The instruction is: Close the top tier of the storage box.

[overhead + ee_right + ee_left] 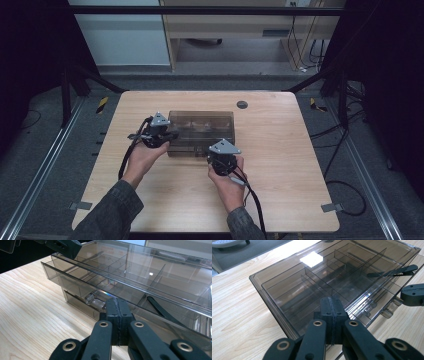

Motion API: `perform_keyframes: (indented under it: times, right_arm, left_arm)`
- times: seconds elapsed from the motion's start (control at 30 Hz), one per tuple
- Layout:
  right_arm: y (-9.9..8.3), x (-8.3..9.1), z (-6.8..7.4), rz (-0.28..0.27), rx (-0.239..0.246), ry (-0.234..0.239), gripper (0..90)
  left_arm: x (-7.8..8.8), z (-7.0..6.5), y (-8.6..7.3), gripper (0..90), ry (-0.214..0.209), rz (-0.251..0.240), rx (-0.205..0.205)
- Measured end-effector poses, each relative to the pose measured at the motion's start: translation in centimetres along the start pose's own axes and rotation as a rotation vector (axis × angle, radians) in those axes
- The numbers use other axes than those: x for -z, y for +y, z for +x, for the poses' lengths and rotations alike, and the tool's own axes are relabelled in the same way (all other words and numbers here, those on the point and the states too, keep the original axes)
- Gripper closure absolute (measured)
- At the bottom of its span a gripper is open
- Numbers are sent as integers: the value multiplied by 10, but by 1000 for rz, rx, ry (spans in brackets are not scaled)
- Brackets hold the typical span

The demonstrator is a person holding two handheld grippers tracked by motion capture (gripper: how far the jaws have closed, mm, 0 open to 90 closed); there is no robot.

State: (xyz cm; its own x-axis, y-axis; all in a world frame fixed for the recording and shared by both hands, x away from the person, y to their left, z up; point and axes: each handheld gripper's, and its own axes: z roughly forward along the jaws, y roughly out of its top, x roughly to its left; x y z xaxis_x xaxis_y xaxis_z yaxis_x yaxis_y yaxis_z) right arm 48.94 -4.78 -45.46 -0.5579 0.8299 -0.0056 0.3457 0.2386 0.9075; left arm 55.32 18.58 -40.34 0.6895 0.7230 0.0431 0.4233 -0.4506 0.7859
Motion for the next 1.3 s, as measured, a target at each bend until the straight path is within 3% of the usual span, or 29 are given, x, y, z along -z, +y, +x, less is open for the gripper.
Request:
perform_keyframes:
  times: [1.3]
  right_arm:
    - [5,-7,-7,7,0,-11,900]
  left_arm:
    - [-1,0,0,895,-4,-1,2]
